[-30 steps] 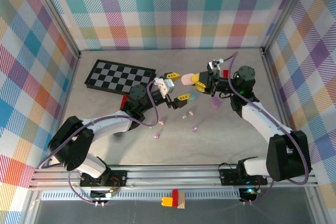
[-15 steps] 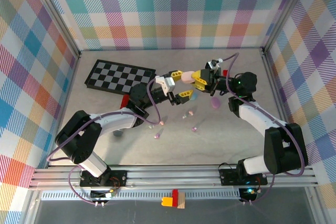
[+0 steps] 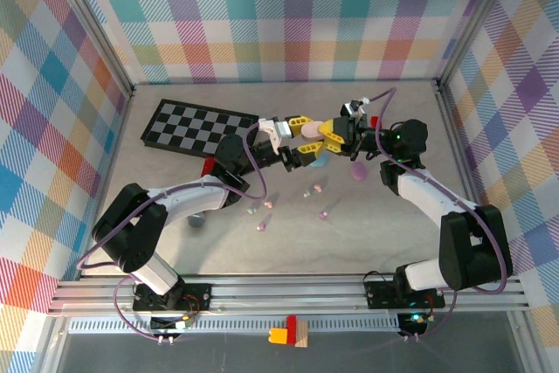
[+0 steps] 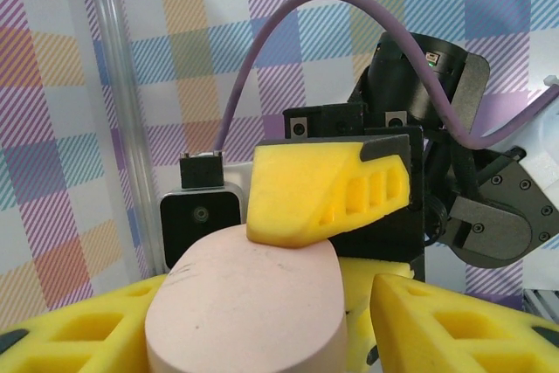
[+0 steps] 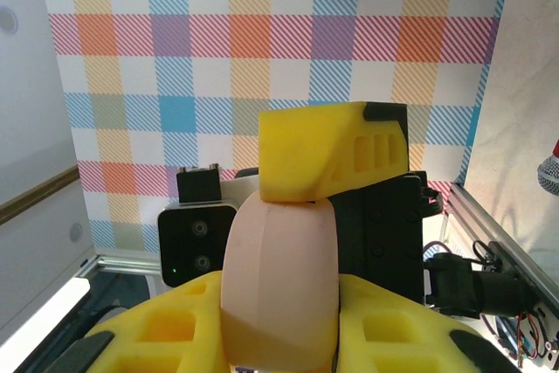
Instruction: Insert wireless bluetooth earbuds into charging case
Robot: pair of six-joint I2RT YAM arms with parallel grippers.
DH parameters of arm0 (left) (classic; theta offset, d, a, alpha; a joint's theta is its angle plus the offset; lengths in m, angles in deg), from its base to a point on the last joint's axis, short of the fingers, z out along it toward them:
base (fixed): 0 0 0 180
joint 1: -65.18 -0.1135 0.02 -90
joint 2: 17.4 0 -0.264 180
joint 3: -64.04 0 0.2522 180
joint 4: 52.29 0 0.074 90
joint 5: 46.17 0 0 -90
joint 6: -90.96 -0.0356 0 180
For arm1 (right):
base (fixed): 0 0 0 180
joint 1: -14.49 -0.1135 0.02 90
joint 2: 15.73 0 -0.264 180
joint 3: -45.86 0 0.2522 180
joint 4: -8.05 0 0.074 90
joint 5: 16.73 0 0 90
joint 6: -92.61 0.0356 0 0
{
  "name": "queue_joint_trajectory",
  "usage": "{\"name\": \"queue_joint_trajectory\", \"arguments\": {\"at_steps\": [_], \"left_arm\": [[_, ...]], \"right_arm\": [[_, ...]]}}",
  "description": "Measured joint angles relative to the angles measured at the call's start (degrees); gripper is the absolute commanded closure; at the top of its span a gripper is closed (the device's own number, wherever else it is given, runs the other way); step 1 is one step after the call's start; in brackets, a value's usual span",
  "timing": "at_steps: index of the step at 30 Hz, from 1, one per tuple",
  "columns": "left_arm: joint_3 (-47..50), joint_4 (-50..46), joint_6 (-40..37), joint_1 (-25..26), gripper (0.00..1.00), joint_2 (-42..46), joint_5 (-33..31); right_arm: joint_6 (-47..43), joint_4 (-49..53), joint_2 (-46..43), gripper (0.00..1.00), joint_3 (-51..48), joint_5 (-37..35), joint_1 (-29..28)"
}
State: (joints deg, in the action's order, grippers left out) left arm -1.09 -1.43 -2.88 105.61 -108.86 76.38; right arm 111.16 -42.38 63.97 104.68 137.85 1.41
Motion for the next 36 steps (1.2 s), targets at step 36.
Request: {"name": "queue_joint_trajectory", "arguments": {"at_steps": [36], "left_arm": [[-0.22,1.86,3.10,0.00,0.44,-1.07,1.51]], "right_arm": [[-4.11,3.04,-1.92,1.00,0.81,0.02,0.00]]}}
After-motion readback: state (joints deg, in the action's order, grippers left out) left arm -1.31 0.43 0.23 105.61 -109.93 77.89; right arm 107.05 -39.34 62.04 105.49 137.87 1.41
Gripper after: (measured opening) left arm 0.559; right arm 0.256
